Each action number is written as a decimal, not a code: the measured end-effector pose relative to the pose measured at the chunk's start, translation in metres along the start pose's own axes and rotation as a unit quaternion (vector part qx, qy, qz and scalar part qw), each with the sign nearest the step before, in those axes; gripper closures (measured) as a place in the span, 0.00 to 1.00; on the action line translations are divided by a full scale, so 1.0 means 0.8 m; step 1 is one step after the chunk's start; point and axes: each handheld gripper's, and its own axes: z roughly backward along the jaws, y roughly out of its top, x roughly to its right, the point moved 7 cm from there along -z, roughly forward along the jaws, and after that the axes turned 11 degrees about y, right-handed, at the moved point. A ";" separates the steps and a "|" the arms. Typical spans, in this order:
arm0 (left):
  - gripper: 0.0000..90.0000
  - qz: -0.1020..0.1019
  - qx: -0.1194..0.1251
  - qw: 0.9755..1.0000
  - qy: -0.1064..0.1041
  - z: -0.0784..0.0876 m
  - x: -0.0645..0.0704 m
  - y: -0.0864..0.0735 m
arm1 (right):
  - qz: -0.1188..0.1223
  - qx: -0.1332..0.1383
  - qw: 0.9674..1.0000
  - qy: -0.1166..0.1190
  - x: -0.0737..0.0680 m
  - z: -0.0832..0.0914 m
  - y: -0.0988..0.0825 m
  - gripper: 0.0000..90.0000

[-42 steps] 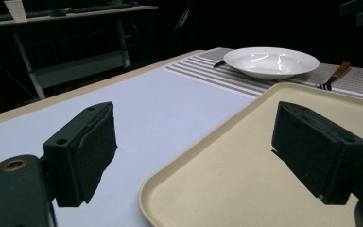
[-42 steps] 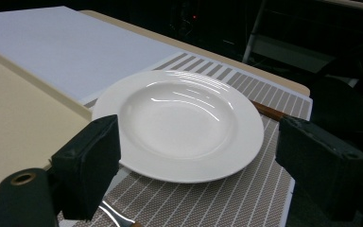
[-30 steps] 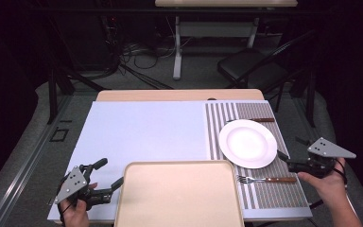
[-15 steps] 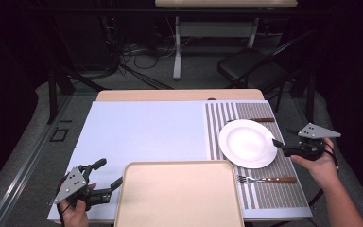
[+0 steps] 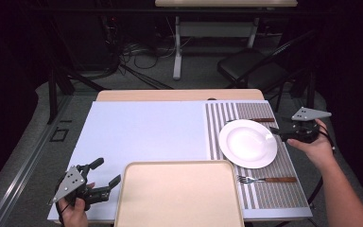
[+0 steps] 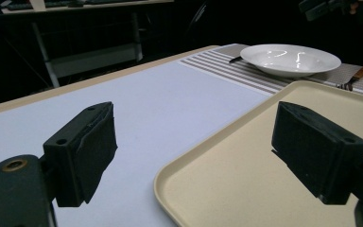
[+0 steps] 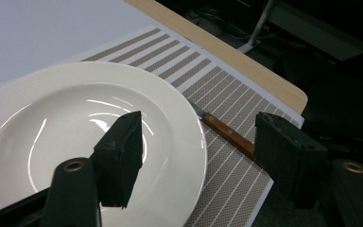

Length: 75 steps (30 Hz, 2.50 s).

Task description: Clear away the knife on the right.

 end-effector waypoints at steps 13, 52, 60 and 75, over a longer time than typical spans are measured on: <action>0.16 0.007 0.002 1.000 0.028 -0.001 -0.009 -0.003 | 0.007 -0.021 1.000 0.018 0.026 -0.029 0.030 0.39; 0.16 0.028 -0.023 0.997 0.074 0.004 -0.028 -0.014 | 0.066 -0.112 0.990 0.055 0.075 -0.117 0.053 0.48; 0.16 0.026 -0.026 0.997 0.071 0.002 -0.026 -0.014 | 0.024 -0.127 0.991 0.039 0.086 -0.131 0.044 0.45; 0.16 0.028 -0.027 0.997 0.069 0.003 -0.025 -0.015 | 0.090 -0.203 0.975 0.013 0.086 -0.148 0.025 0.43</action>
